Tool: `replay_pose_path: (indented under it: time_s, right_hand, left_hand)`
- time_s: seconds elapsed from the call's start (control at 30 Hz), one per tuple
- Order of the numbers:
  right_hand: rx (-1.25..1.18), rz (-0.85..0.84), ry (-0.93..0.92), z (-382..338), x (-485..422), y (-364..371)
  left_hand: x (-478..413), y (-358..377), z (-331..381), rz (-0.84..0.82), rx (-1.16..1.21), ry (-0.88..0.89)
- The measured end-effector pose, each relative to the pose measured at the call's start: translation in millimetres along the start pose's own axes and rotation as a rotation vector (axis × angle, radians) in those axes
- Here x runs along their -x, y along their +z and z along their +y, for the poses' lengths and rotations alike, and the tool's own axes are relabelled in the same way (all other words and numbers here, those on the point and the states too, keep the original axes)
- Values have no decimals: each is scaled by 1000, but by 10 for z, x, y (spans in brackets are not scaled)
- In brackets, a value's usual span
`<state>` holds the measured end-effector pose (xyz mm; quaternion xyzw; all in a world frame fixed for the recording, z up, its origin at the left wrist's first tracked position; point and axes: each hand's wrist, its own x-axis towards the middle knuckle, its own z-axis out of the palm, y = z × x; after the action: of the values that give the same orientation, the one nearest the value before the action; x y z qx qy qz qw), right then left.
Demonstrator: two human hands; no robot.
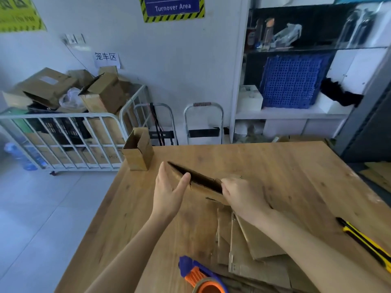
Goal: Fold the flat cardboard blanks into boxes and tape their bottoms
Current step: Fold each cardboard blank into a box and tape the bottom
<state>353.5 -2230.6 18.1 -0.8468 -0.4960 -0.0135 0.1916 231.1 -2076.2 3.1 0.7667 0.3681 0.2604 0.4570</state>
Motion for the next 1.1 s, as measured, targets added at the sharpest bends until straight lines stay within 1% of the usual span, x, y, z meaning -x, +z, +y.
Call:
replay_pose_path:
  time_s: [0.13,0.27,0.37,0.43,0.6,0.7,0.77,0.83,0.97,1.03,1.1]
  right_hand:
    - [-86,-67,53,-284,-123,274]
    - [-240,-43,239,-497,-245,458]
    - [-328,-78,383,-606,-299,601]
    - [-401,-96,462,-641,-299,723]
    - [-506,-42,634,-645,-314,832]
    - [-592,-15,757,-586,-389,864]
    - [-618,2,812,-577,-428,886]
    - [-630,9,834,-596,-433,904]
    - [-700,20,810,-588,-378,949]
    - [-769,8,763,-582,-328,946]
    - [-816,7,670,-597,-238,920]
  left_hand:
    - [-51,-244,-245,-18,-58,-55]
    - [-16,-520,-534,-110,-167,-81]
    - [30,-677,-738,-191,-224,-62]
    - [62,-729,-849,-211,-234,-44]
    - [82,-764,-950,-177,-196,30]
    - [47,-794,-972,-258,-217,51]
    - [-14,-827,-1019,-338,-284,50]
    - [-62,-875,-1023,-421,-351,74]
    - [-55,-882,-972,-576,-386,151]
    - [-31,-861,-1025,-600,-387,157]
    - [-14,-847,-1081,-601,-382,167]
